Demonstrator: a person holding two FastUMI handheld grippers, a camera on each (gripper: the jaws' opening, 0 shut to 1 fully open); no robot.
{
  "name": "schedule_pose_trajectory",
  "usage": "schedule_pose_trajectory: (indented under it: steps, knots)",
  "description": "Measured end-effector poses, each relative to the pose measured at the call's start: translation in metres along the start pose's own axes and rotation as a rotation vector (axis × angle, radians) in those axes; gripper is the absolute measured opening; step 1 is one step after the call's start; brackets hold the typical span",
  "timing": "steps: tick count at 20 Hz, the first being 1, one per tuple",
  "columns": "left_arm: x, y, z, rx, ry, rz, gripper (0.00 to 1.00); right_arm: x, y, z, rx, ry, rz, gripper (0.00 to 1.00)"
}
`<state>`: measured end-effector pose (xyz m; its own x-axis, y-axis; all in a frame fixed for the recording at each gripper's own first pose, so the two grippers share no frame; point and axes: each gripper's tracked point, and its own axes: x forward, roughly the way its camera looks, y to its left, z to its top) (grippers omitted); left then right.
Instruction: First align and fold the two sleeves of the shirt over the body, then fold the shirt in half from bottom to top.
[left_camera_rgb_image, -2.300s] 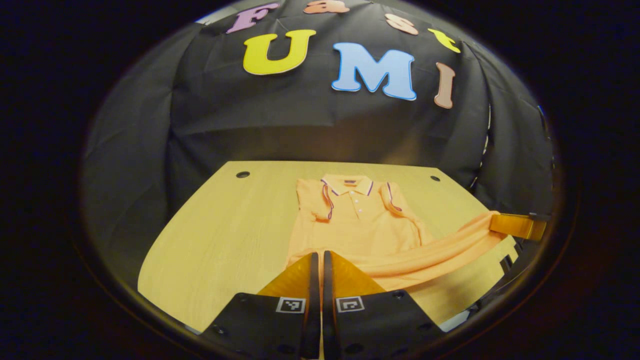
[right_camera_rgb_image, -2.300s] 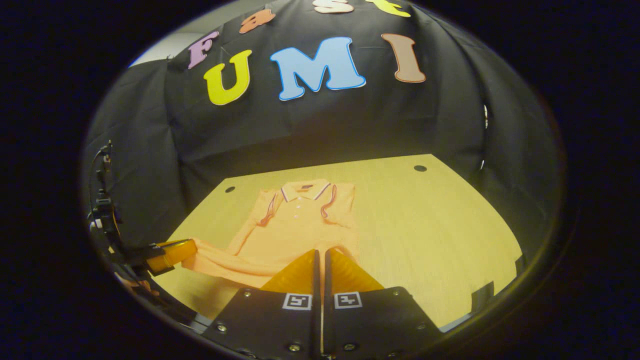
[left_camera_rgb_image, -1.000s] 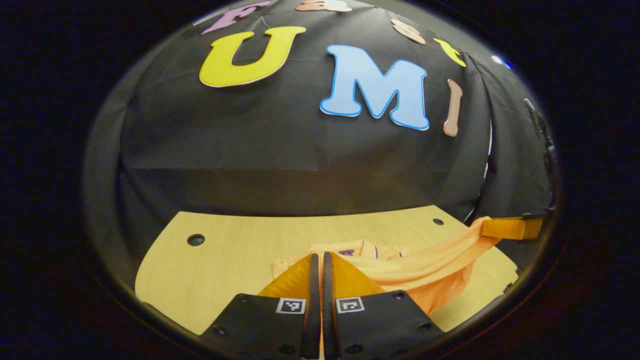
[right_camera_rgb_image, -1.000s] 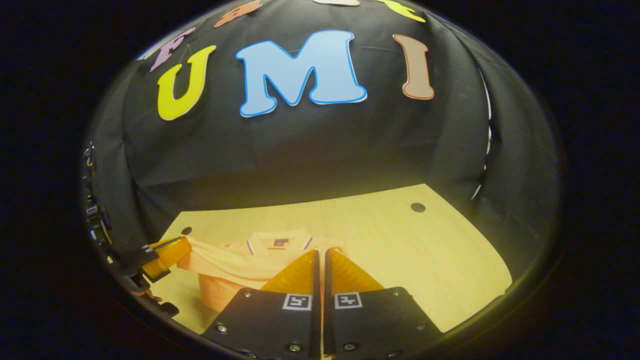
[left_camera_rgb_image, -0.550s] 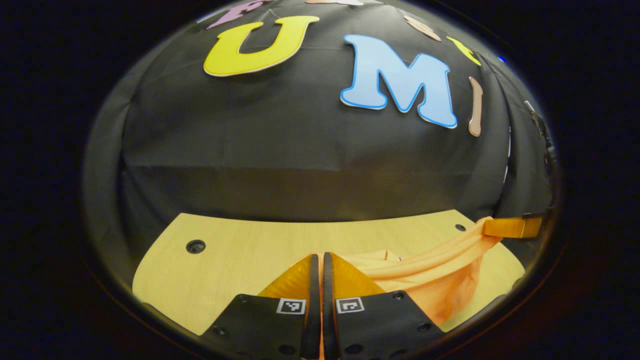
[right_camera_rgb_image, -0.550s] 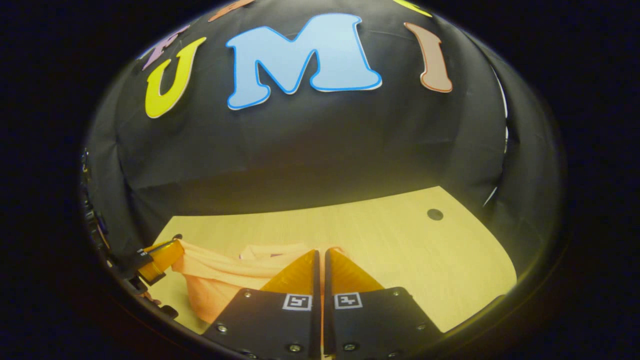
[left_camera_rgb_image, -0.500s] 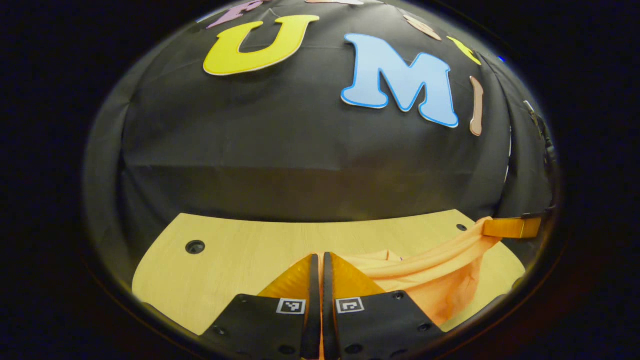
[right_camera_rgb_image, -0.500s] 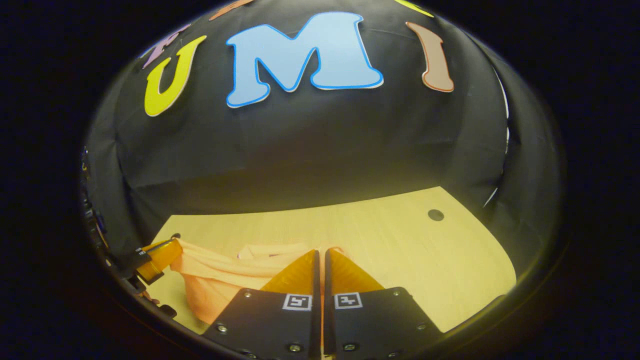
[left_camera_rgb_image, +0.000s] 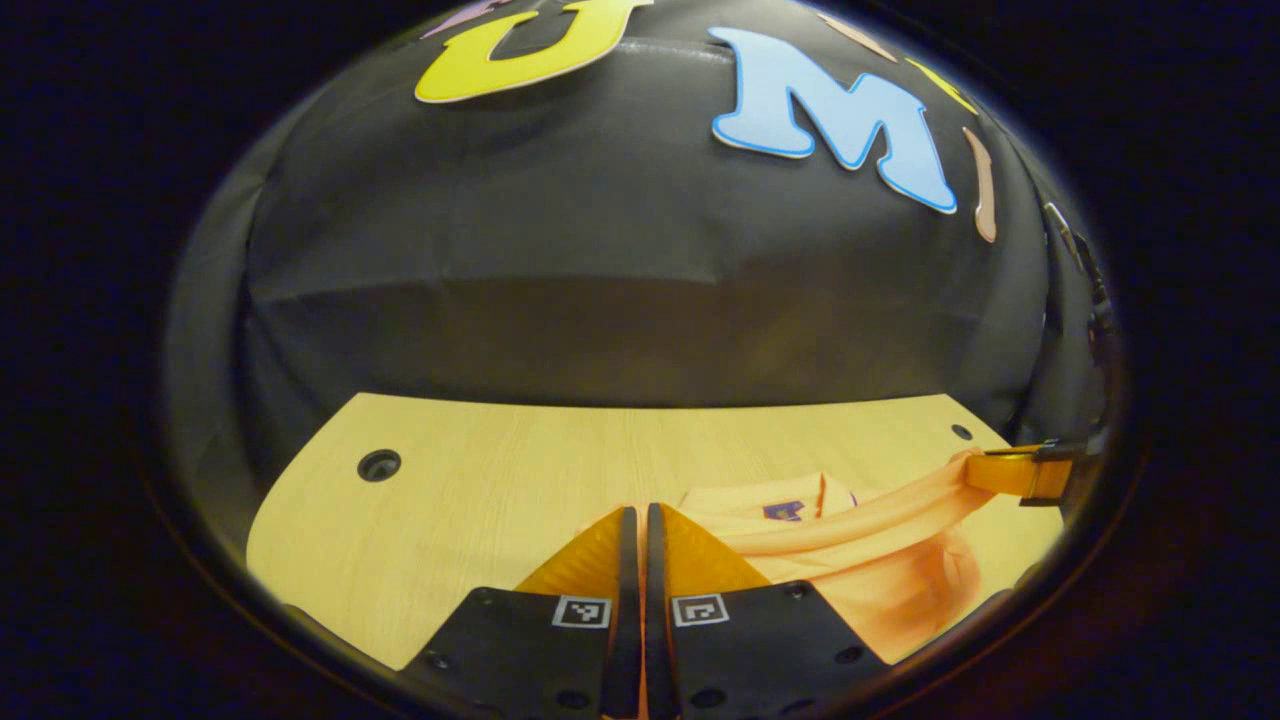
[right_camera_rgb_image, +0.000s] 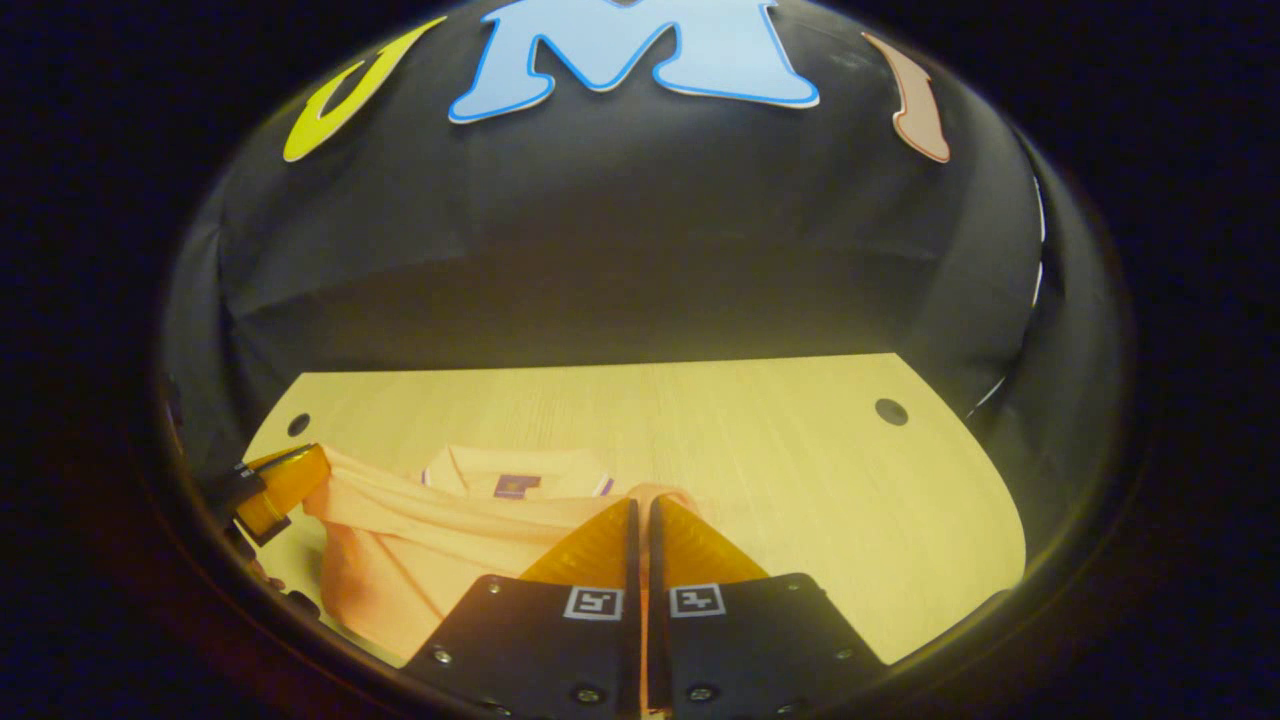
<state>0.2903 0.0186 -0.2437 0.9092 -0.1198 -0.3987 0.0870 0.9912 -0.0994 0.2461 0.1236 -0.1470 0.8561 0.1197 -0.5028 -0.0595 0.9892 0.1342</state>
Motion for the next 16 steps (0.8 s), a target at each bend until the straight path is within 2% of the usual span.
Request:
schedule_pose_trajectory:
  steps: [4,9,10,12,13,15,16]
  knots:
    - [0.002,0.001,-0.009,0.010,0.032,0.009,0.10,0.003,-0.001,-0.008,-0.018,0.028,-0.010,0.06]
    - [-0.007,-0.004,-0.010,0.076,0.031,0.012,0.18,-0.002,0.000,-0.013,-0.053,0.038,0.007,0.08]
    - [-0.011,-0.007,-0.008,0.081,0.024,0.009,0.24,-0.005,-0.002,-0.012,-0.064,0.029,0.004,0.13]
    - [-0.021,-0.011,-0.003,0.091,0.010,0.011,0.41,-0.013,-0.003,-0.011,-0.059,0.010,0.015,0.17]
    - [-0.025,-0.011,0.000,0.099,0.003,0.021,0.48,-0.017,-0.004,-0.011,-0.050,0.005,0.022,0.31]
    - [-0.037,-0.018,0.004,0.095,-0.010,0.021,0.62,-0.030,-0.010,-0.009,-0.028,-0.015,0.026,0.35]
    - [-0.043,-0.021,0.008,0.096,-0.018,0.018,0.69,-0.034,-0.010,-0.011,-0.014,-0.019,0.039,0.41]
